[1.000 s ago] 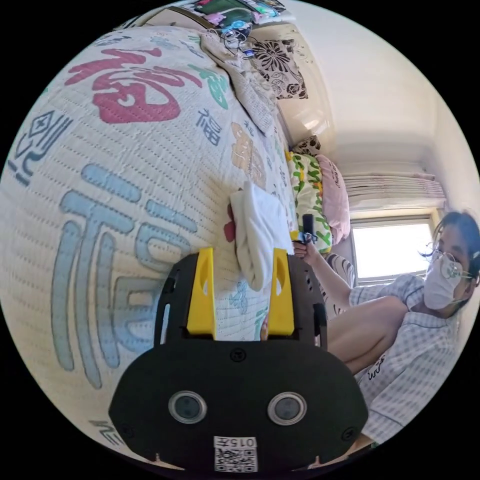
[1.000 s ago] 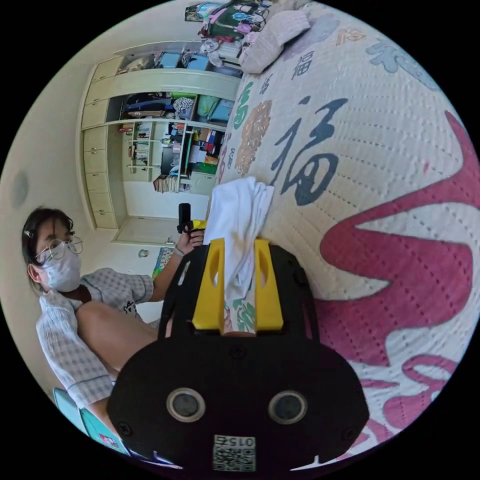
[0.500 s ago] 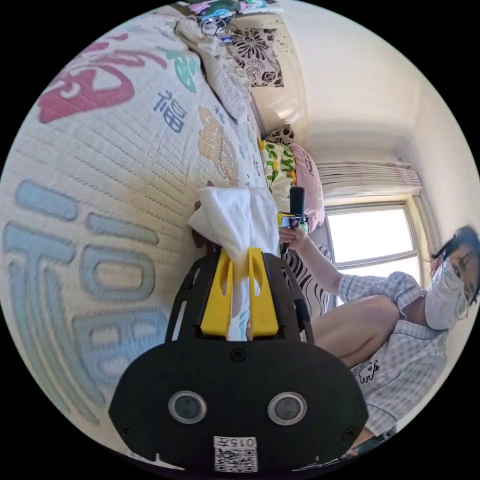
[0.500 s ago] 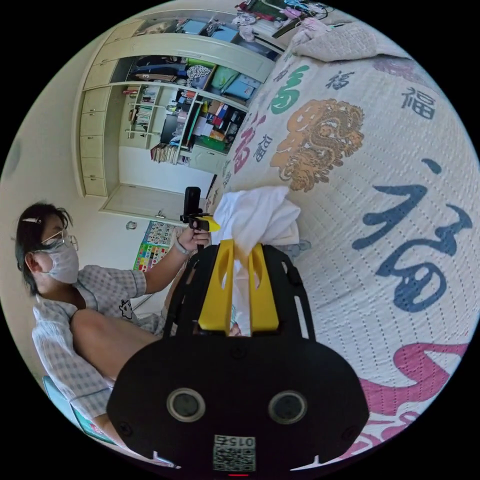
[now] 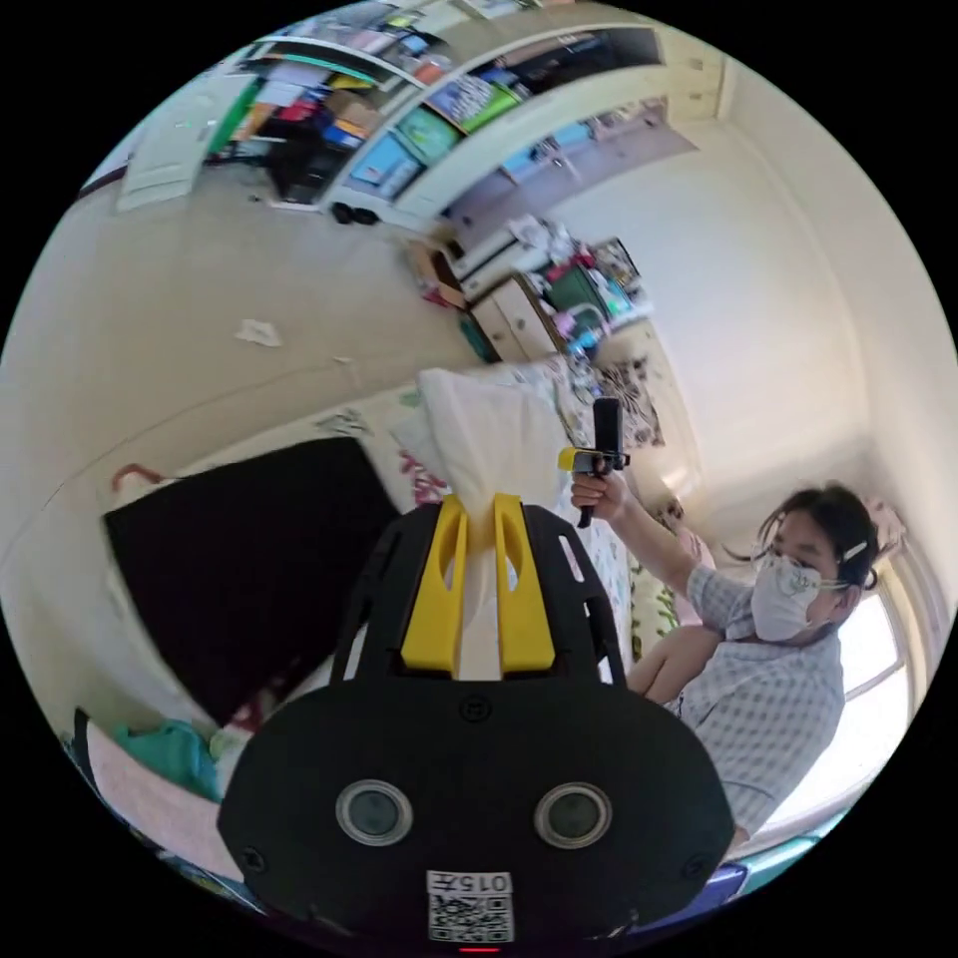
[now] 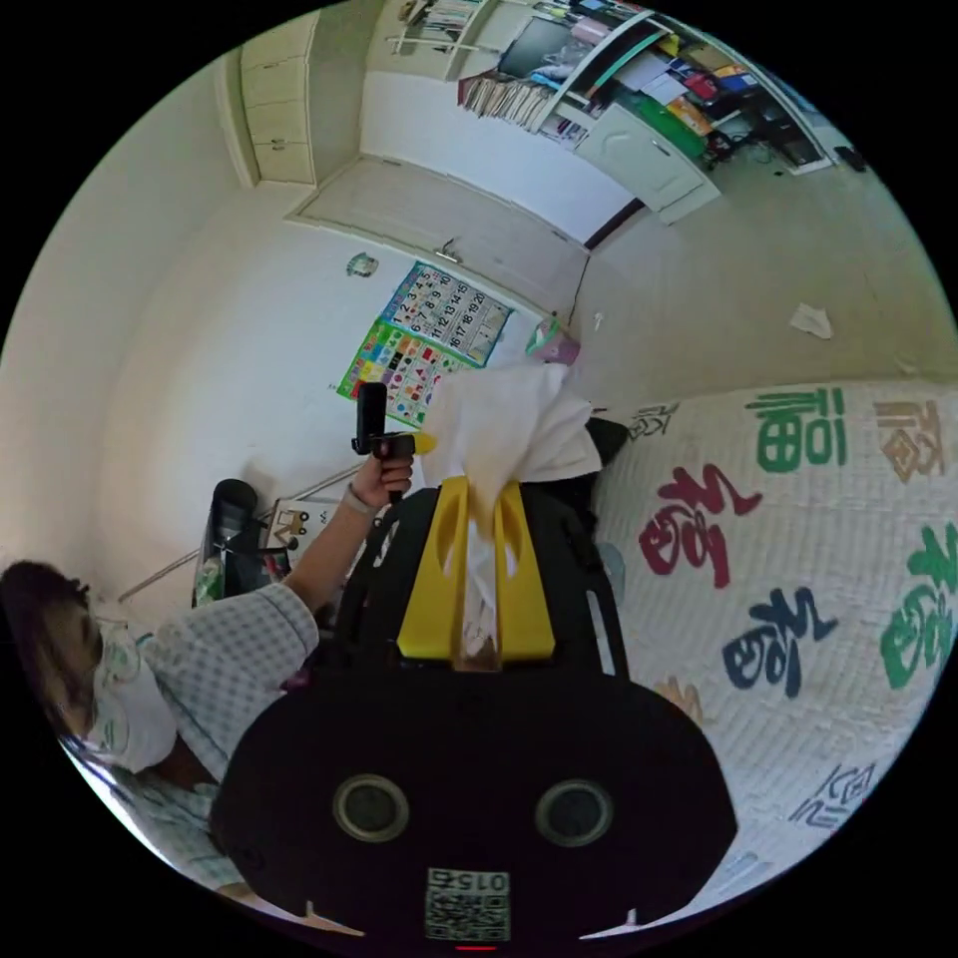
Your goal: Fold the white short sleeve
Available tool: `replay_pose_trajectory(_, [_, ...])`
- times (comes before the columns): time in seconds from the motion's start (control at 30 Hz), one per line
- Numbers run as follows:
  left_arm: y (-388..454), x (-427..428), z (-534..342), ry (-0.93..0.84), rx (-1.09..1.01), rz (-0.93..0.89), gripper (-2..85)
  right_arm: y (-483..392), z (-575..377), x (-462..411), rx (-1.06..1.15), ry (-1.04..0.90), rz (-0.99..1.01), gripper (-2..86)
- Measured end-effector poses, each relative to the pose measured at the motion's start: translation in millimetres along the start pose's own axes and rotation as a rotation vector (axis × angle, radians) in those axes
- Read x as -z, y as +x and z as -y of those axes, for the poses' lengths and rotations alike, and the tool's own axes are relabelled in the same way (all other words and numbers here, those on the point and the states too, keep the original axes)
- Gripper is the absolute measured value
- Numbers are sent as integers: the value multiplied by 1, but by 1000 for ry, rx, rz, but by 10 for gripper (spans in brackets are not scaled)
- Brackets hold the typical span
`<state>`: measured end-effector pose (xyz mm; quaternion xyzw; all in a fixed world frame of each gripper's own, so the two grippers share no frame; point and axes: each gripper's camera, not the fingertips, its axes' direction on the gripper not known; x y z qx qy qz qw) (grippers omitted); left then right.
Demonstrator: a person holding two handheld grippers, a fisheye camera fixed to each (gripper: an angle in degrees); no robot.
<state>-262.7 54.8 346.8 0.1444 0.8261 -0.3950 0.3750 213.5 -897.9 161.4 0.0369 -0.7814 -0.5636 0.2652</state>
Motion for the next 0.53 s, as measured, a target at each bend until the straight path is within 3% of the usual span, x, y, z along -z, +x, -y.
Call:
replay_pose_trajectory(0.13, [-53,69,-39,30,123,208,44,-1,64,-105,24,-149,-153,23])
replay_pose_trajectory(0.23, [-94,77,-76,-71,280,345,47,18,67,-161,-65,-321,-286,10])
replay_pose_trajectory(0.4, [-88,96,-128,30,293,279,76,30,33,-160,-60,-306,-222,34])
replay_pose_trajectory(0.53, [-25,112,-176,105,175,282,113,-7,1,-152,96,-271,-110,75])
